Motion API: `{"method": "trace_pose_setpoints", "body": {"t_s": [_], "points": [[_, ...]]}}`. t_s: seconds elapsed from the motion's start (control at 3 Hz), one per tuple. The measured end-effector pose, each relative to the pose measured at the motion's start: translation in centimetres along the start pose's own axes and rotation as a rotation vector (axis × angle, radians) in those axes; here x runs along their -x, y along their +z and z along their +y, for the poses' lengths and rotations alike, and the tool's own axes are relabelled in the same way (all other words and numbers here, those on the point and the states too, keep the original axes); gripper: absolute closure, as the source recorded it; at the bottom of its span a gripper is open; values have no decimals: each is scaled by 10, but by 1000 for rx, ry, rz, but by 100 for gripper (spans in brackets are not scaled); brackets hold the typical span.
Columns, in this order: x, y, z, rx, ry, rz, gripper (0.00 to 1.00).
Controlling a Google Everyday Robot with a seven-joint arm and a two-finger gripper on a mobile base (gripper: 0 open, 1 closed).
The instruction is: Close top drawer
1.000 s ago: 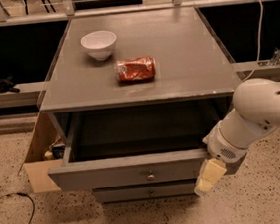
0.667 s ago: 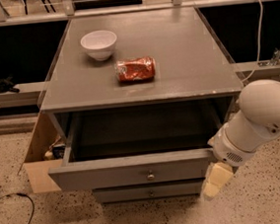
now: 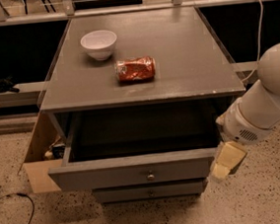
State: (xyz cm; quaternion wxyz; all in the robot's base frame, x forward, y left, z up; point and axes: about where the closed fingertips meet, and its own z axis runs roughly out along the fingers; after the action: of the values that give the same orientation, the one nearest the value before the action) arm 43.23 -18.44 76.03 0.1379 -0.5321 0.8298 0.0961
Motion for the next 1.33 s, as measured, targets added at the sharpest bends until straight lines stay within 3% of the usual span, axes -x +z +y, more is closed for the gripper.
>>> {"method": "trace_pose_setpoints", "body": {"t_s": [0.33,0.67,1.0,1.33], "points": [[-12,10,36,46,-33,62,0],[-16,45,53,101,-55,150,0],[-16,94,43,161,-31,255,0],[-16,93,44,161,-31,255,0]]}}
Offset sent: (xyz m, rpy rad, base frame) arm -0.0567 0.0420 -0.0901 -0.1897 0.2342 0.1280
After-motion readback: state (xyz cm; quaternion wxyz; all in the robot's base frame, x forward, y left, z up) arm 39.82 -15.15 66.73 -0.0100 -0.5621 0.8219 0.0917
